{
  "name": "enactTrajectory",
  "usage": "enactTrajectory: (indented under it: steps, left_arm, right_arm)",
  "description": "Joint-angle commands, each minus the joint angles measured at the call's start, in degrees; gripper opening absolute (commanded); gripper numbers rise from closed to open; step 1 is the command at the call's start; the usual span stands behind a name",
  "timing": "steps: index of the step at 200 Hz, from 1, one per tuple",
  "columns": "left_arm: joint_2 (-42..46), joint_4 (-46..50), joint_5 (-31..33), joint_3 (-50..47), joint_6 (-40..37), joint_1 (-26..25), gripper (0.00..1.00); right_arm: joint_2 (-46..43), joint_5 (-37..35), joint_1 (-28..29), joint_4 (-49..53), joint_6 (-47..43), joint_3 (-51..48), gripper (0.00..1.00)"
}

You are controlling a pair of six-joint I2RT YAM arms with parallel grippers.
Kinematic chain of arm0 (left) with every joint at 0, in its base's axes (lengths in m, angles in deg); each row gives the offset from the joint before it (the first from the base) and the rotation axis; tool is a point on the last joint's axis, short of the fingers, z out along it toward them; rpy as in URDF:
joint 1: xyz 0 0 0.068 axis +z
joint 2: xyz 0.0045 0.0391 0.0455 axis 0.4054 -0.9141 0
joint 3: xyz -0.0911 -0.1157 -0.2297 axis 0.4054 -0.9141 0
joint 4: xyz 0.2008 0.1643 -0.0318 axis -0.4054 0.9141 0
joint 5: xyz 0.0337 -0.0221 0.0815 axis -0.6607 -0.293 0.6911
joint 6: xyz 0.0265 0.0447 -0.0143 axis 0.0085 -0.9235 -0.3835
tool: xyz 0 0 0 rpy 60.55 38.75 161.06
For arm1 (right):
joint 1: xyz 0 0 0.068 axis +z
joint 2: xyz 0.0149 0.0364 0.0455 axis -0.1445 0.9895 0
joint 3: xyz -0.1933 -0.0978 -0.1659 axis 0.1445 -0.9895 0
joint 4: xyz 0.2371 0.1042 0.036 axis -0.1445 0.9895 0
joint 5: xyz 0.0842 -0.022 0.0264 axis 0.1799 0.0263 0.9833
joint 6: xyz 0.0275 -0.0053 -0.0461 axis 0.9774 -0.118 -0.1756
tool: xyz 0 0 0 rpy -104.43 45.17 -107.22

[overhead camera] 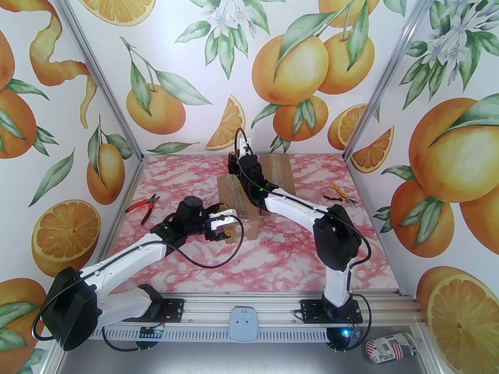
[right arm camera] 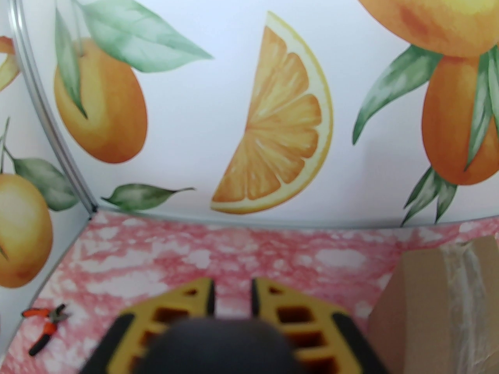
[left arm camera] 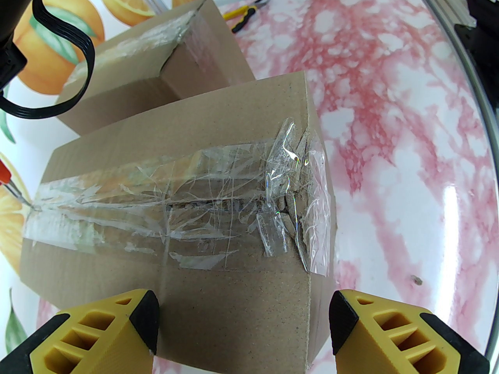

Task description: Unpack the express box

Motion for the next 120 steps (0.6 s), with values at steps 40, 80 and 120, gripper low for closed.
enactTrajectory:
  steps: [40, 80, 120]
  left_arm:
    - [-1.8, 6.2, 1.8, -2.8, 7.4, -0.2, 0.75]
    - [-1.9, 4.8, 2.5, -2.7, 10.1, -0.1, 0.75]
    - [-1.8, 2.4, 4.0, -3.0, 12.7, -0.2, 0.75]
  right_arm:
    - [-3.9, -2.6, -0.1, 3.1, -1.1, -1.9, 0.00]
    - [-4.3, -3.0, 0.8, 5.9, 0.2, -2.3, 0.00]
    - [-4.8, -1.3, 0.8, 7.4, 2.7, -2.8, 0.00]
